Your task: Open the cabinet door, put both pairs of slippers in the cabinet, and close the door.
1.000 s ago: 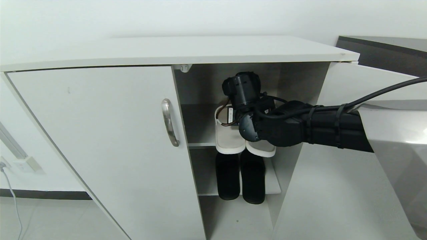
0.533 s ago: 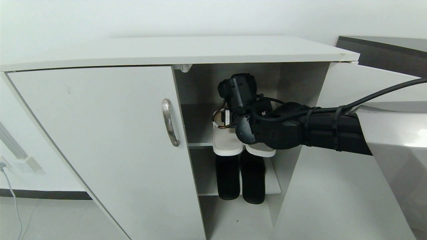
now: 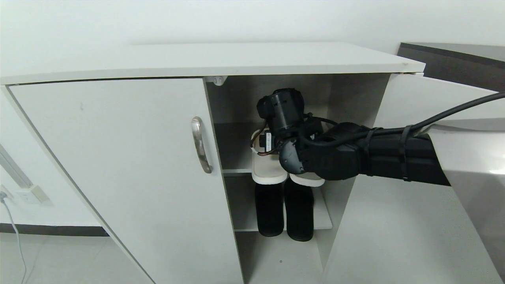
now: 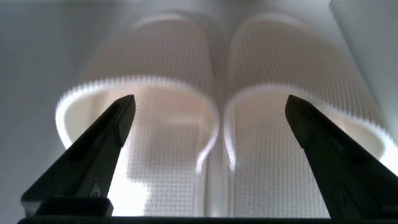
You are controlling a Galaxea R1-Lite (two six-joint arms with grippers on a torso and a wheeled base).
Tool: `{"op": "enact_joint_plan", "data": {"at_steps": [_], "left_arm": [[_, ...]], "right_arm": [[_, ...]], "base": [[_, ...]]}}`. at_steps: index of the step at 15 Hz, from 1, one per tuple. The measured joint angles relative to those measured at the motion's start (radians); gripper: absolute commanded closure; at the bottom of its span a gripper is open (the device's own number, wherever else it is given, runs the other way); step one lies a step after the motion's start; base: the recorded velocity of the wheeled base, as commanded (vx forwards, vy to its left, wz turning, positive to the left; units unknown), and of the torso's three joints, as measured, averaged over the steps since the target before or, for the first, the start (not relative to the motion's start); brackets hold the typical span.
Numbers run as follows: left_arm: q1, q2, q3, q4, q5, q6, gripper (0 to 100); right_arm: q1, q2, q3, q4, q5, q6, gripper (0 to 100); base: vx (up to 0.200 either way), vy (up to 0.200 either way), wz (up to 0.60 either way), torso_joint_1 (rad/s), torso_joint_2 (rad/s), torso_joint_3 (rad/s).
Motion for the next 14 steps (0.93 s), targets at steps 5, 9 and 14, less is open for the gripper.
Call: {"op": "enact_joint_plan", "data": {"at_steps": [5,9,14], "left_arm": [[0.0,0.0,0.0,0.0,0.0,-0.001,100],[0.0,0.0,0.0,0.0,0.0,-0.001,100],[0.0,0.0,0.0,0.0,0.0,-0.001,100]], "right_arm": [[0.023,-0.06,0.132,-0.038,-0.003,0.007,0],[0.052,-0.125,0.247,-0.085,-0.001,0.005,0],[0.096,-0.262,0.501,-0.224,0.077,-0.003,0]], "base": [[0.0,0.0,0.0,0.0,0.0,0.0],[0.0,0.0,0.0,0.0,0.0,0.0],[0.0,0.0,0.0,0.0,0.0,0.0]]}}
